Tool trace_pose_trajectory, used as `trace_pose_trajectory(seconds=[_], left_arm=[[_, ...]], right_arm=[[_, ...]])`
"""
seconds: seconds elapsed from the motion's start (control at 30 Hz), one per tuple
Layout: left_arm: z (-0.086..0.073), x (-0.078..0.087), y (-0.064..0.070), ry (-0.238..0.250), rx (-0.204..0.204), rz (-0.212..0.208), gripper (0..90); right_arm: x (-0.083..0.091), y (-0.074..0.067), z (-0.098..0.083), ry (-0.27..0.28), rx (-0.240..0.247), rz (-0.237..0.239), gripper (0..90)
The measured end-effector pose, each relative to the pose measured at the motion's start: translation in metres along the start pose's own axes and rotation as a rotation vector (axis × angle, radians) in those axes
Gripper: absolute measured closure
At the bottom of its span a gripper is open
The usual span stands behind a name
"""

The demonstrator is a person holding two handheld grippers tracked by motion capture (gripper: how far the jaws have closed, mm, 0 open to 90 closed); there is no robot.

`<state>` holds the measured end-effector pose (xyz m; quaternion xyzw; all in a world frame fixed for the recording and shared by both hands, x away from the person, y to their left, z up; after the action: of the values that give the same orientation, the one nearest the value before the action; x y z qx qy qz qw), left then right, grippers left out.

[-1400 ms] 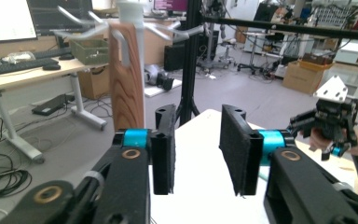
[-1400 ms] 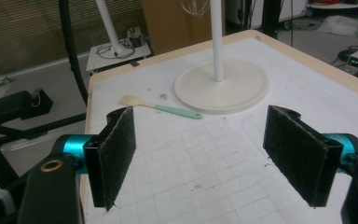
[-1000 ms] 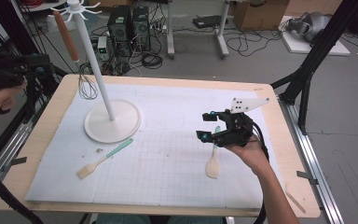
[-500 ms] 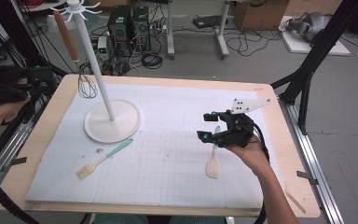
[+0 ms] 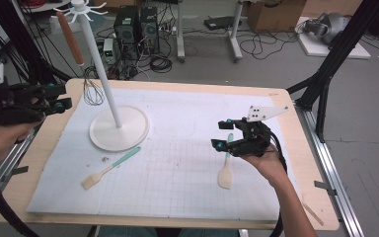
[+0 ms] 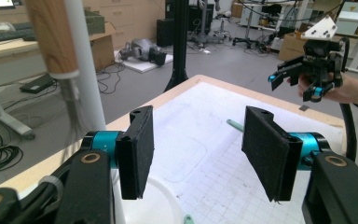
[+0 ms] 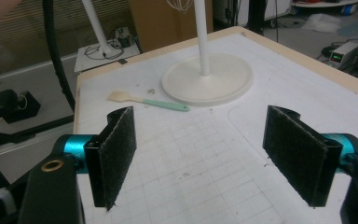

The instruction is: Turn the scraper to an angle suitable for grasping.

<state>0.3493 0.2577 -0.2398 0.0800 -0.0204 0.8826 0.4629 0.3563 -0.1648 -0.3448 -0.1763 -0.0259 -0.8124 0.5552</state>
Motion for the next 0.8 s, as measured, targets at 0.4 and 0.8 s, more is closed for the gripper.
trace_pose_trajectory(seconds=[0.4,0.8], left_arm=[[-0.025,-0.003,0.013,-0.018,-0.009,-0.002,41.7],[-0.055,-0.004,0.018,-0.03,0.0,0.017,39.0]], right_arm=[[0.004,-0.006,-0.007,-0.012,0.005,-0.033,25.3],[0.001,-0.007,-0.018,-0.042,0.009,-0.068,29.1]])
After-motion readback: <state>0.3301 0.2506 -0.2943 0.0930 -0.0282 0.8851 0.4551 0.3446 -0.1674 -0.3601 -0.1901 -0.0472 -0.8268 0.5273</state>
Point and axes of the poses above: each handheld gripper's, and its own axes: x roughly backward along the jaws, z roughly out of its top, y roughly to its right, the point moved 8 cm from there along -x, roughly forward along the jaws, and after that the axes turned 3 degrees about y, right-handed, at the moved point
